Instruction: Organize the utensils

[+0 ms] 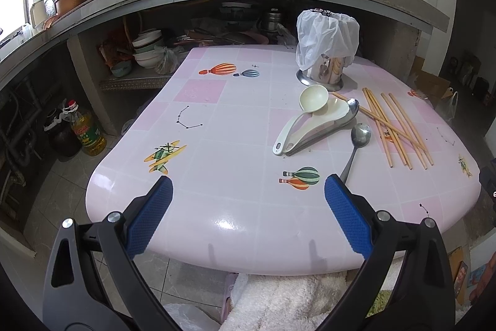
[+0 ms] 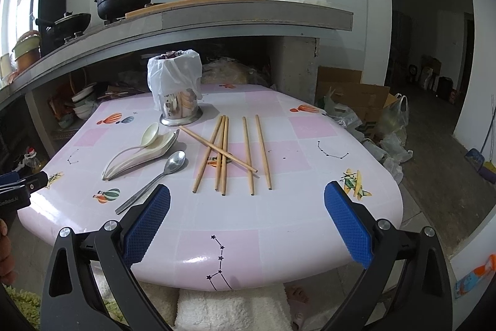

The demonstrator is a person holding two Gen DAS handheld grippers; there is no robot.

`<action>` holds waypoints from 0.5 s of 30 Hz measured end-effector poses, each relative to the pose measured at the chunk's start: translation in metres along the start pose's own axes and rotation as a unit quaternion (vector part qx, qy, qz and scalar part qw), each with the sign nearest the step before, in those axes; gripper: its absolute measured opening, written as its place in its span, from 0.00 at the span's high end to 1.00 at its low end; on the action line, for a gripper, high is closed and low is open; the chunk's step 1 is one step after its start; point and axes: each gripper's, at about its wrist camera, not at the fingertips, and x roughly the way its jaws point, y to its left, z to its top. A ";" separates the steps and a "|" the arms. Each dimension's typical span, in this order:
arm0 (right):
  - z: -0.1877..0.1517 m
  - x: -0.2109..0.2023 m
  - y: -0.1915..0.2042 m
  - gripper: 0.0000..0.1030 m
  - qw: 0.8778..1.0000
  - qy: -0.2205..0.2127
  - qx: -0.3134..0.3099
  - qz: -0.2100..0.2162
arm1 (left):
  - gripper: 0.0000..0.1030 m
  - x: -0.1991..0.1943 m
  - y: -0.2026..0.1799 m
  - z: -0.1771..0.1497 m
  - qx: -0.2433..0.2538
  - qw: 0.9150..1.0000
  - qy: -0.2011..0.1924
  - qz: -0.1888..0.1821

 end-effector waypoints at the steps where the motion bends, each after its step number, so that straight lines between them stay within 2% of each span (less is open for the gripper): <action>1: 0.000 0.000 0.000 0.06 1.000 0.000 0.000 0.000 | 0.08 0.000 0.000 0.000 0.000 1.000 0.000 0.000; 15: 0.000 -0.001 0.001 0.06 1.000 -0.002 -0.005 0.002 | 0.08 -0.012 -0.017 0.000 0.027 0.999 -0.020 -0.016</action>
